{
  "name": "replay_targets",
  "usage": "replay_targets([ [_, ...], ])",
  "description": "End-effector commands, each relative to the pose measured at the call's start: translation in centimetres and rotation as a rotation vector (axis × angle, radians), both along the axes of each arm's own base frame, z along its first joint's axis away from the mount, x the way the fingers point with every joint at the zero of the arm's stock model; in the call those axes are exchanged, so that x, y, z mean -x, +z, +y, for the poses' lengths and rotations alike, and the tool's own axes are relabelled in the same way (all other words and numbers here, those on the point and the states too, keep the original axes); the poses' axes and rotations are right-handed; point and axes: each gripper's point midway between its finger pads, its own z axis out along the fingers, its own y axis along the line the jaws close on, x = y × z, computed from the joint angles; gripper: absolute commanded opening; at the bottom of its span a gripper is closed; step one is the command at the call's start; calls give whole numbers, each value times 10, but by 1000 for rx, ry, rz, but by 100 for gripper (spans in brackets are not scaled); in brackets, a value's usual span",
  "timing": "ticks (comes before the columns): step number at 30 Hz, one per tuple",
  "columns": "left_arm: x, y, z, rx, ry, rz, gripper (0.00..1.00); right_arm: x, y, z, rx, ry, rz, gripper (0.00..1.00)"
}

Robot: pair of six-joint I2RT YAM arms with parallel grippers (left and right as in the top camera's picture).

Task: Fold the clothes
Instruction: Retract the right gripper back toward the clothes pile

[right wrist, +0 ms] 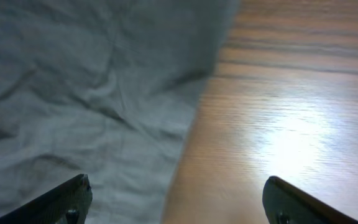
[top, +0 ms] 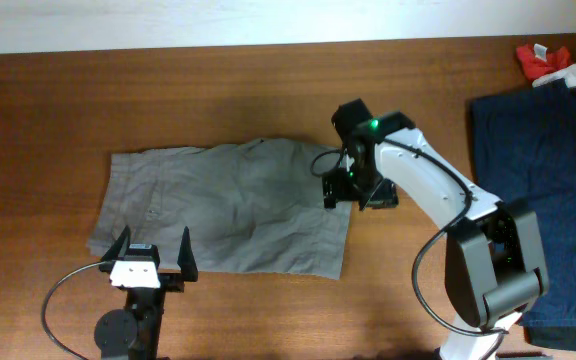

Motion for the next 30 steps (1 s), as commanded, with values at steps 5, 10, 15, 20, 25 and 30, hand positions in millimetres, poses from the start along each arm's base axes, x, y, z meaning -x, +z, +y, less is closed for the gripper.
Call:
replay_targets([
  [5, 0, -2, -1, -18, -8, 3, 99, 28, -40, 14, -119, -18, 66, 86],
  [10, 0, -2, -1, -18, -8, 3, 99, 30, -46, 17, -120, -31, 61, 71],
  [15, 0, -2, -1, -18, -8, 3, 99, 29, -50, 32, -136, 11, 23, 57],
  [20, 0, -2, -1, -18, -8, 3, 99, 29, -50, 38, -138, 31, 12, 44],
  [25, 0, -2, -1, -18, -8, 3, 99, 25, -52, 27, -75, 27, -13, 4],
  [30, 0, -2, -1, -18, -8, 3, 99, 10, -49, -14, 90, -13, -54, 4],
])
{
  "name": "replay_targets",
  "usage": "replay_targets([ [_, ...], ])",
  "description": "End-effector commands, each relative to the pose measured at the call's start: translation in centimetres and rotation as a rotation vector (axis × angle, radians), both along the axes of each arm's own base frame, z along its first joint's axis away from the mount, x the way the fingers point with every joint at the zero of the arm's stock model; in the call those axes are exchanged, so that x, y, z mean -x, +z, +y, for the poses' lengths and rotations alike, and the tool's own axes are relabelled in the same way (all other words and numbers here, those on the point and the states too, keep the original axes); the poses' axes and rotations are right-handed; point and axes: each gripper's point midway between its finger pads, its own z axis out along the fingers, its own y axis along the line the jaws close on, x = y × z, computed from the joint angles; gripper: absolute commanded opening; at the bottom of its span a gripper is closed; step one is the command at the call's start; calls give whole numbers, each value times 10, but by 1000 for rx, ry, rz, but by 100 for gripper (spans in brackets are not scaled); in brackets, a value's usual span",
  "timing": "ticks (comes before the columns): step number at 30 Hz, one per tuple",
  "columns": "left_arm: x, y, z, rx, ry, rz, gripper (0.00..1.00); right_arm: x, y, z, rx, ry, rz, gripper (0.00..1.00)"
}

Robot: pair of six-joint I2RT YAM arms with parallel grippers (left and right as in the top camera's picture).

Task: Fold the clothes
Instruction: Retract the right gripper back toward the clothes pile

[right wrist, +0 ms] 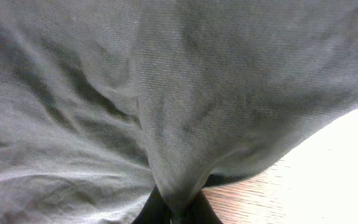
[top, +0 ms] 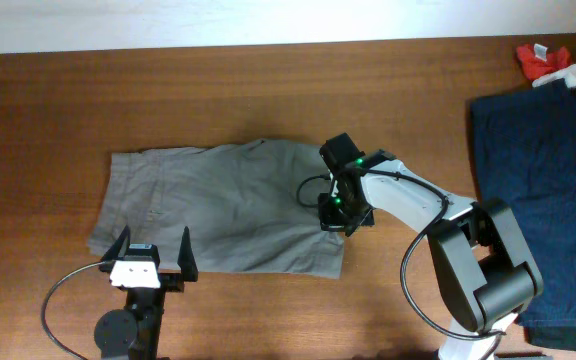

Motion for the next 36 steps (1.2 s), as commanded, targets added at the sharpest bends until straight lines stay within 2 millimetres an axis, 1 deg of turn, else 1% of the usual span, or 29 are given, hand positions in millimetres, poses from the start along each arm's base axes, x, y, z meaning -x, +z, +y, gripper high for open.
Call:
replay_targets([
  [1, 0, -2, -1, -18, -8, 3, 99, -18, 5, -51, 205, -49, -53, 4],
  [4, 0, -2, -1, -18, -8, 3, 99, -36, 25, -82, 262, -76, -64, 4],
  [6, 0, -2, -1, -18, -8, 3, 99, -51, 41, -98, 250, -124, -73, 4],
  [8, 0, -2, -1, -18, -8, 3, 99, -61, 51, -108, 245, -154, -87, 5],
  [10, 0, -2, -1, -18, -8, 3, 99, -67, 57, -114, 244, -152, -102, 11],
  [15, 0, -2, -1, -18, -8, 3, 99, -82, 68, -148, 313, -215, -144, 10],
  [16, 0, -2, -1, -18, -8, 3, 99, -82, 69, -151, 308, -225, -138, 22],
  [17, 0, -2, -1, -18, -8, 3, 99, -81, 70, -154, 306, -232, -133, 39],
  [18, 0, -2, -1, -18, -8, 3, 99, -80, 71, -156, 309, -236, -124, 71],
  [19, 0, -2, -1, -18, -8, 3, 99, -77, 71, -159, 312, -224, -113, 98],
  [22, 0, -2, -1, -18, -8, 3, 99, -68, 71, -159, 320, -213, -79, 98],
  [25, 0, -2, -1, -18, -8, 3, 99, -65, 72, -160, 323, -211, -68, 98],
  [28, 0, -2, -1, -18, -8, 3, 99, -64, 80, -160, 322, -225, -69, 98],
  [30, 0, -2, -1, -18, -8, 3, 99, -64, 91, -160, 319, -250, -78, 98],
  [33, 0, -2, -1, -18, -8, 3, 99, -66, 113, -161, 309, -267, -126, 98],
  [35, 0, -2, -1, -18, -8, 3, 99, -70, 136, -173, 305, -337, -176, 98],
  [36, 0, -2, -1, -18, -8, 3, 99, -74, 150, -186, 298, -386, -212, 98],
])
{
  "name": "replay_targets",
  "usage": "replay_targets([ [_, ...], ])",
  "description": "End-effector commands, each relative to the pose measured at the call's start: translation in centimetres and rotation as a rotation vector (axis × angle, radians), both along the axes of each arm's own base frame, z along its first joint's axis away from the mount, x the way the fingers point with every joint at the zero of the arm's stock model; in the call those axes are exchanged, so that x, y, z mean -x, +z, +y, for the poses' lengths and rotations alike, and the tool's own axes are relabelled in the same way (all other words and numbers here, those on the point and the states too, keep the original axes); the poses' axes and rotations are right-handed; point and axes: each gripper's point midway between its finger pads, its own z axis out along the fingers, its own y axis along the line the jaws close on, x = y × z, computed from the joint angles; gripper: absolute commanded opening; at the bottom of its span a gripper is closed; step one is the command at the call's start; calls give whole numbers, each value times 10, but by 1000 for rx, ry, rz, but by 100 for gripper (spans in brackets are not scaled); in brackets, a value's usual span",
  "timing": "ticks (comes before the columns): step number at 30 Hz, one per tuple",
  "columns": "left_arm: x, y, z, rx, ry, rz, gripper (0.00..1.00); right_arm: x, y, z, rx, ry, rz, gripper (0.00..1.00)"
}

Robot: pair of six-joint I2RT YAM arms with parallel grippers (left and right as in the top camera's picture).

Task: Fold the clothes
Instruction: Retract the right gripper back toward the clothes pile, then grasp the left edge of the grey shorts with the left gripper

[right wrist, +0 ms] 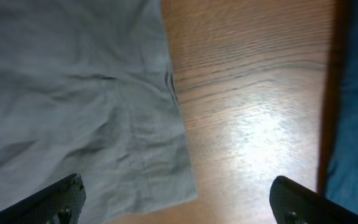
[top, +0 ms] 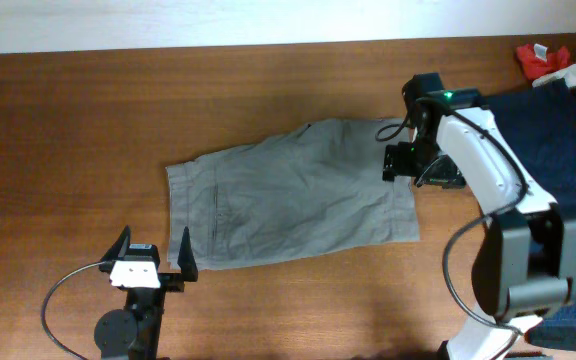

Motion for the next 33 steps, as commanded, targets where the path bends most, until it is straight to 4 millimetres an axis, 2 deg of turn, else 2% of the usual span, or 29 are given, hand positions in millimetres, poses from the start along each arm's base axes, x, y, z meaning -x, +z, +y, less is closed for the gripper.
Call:
replay_targets([
  [1, 0, -2, -1, -18, -8, 3, 99, -16, 62, -37, 22, -132, -194, 98],
  [4, 0, -2, -1, -18, -8, 3, 99, -13, 73, -82, 52, -246, -225, 98],
  [8, 0, -2, 0, -18, -5, 3, 99, -6, 71, -115, 63, -335, -218, 98],
  [10, 0, -2, 0, -18, -5, 3, 99, -3, 71, -125, 66, -364, -217, 99],
  [15, 1, -1, -6, -15, -35, 1, 99, 1, 71, -136, 70, -395, -217, 98],
  [17, 4, 3, -27, 31, -162, -11, 99, 1, 71, -136, 70, -396, -217, 98],
  [18, 8, 7, -45, 61, -265, -18, 99, 1, 71, -137, 70, -396, -217, 98],
  [20, 34, 9, -95, 106, -591, -4, 99, 1, 71, -136, 70, -396, -217, 99],
  [22, 64, 9, -125, 117, -837, 10, 99, 1, 71, -137, 70, -396, -217, 98],
  [23, 71, 11, -131, 119, -894, 7, 99, 1, 71, -136, 70, -396, -217, 98],
  [25, 78, 24, -135, 122, -935, -30, 99, 1, 71, -137, 70, -396, -217, 98],
  [27, 76, 52, -131, 133, -900, -106, 99, 1, 71, -137, 70, -396, -217, 98],
  [28, 71, 82, -122, 124, -824, -184, 99, 1, 71, -136, 70, -396, -217, 98],
  [29, 69, 99, -117, 118, -774, -217, 99, 1, 71, -137, 70, -396, -217, 98],
  [31, 63, 119, -106, 100, -685, -229, 99, 1, 71, -137, 70, -396, -217, 98],
  [33, 52, 129, -93, 64, -581, -169, 99, 1, 71, -137, 70, -396, -217, 98],
])
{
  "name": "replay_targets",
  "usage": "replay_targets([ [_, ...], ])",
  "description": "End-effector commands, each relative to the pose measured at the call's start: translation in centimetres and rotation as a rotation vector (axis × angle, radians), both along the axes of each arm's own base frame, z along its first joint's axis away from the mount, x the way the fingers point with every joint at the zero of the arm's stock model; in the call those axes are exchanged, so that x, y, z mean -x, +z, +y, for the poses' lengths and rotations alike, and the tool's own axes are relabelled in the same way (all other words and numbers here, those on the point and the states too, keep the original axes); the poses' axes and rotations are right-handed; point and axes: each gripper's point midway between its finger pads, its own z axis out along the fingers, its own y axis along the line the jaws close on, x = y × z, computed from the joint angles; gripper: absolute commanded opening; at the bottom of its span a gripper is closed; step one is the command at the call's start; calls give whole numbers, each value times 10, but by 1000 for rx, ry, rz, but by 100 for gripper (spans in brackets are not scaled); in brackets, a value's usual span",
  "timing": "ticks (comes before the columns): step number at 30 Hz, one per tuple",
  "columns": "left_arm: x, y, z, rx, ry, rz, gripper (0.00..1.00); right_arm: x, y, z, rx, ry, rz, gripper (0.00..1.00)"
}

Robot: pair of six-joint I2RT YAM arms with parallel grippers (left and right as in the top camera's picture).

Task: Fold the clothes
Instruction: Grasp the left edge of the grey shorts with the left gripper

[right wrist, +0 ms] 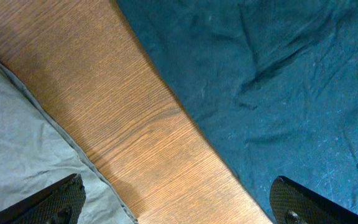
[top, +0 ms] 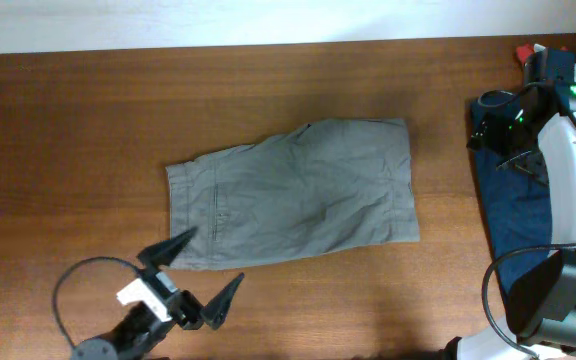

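Note:
Grey shorts [top: 298, 195] lie flat in the middle of the wooden table, waistband to the left; their right edge [right wrist: 23, 124] shows in the right wrist view. My right gripper [top: 488, 125] [right wrist: 179, 208] hangs open over bare wood between the shorts and a dark blue garment [top: 543, 200] [right wrist: 278, 81], with nothing between its fingers. Open too, my left gripper [top: 211, 260] is angled toward the shorts' lower left edge from the front of the table.
The blue garment covers the table's right side, under the right arm. A red cloth [top: 540, 58] and a white cloth sit at the far right corner. Bare wood [top: 68, 150] lies left of the shorts.
My right gripper has moved right, from the shorts' right edge to the blue garment's left edge, still open. The left gripper has turned and come toward the shorts' lower left edge. The shorts lie unchanged.
First the shorts lay left of centre, with my right gripper open at their right edge. Then it was shut on a bunch of that fabric. Later the shorts lay further right and it was open beside them. It is now over by the blue garment.

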Motion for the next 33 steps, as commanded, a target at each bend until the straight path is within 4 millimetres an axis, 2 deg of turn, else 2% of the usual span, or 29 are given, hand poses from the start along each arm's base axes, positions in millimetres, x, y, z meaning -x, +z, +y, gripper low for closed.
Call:
replay_targets([
  [1, -24, 30, 32, -72, 245, 82, 99, 1, 2, -6, 21, -21, 1, 98],
  [3, -38, 29, 50, -121, 357, 201, 99, 1, 2, -6, 21, -21, 1, 98],
  [7, -65, 9, 125, -258, 768, 602, 99, 1, 2, -6, 21, -21, 1, 98],
  [8, -70, 4, 136, -299, 821, 679, 99, 1, 2, -6, 21, -21, 1, 98],
  [10, -83, -5, 138, -331, 815, 762, 99, 1, 2, -6, 21, -21, 1, 98],
  [12, -98, -26, 131, -349, 754, 856, 99, 1, 2, -6, 21, -21, 1, 98],
  [14, -105, -46, 132, -354, 754, 939, 99, 1, 2, -6, 21, -21, 1, 98],
  [17, -118, -71, 140, -243, 804, 1075, 99, 1, 2, -6, 21, -21, 1, 98],
  [20, -136, -104, 135, -187, 707, 1191, 99, 1, 2, -6, 21, -21, 1, 98],
  [24, -143, -157, 142, -183, 678, 1373, 99, 1, 2, -6, 21, -21, 1, 98],
  [26, -145, -185, 138, -208, 567, 1426, 99, 1, 2, -6, 21, -21, 1, 98],
  [28, -148, -199, 130, -177, 435, 1441, 99, 1, 2, -6, 21, -21, 1, 99],
  [33, -150, -231, 146, -104, 411, 1507, 99, 1, 2, -6, 21, -21, 1, 98],
])
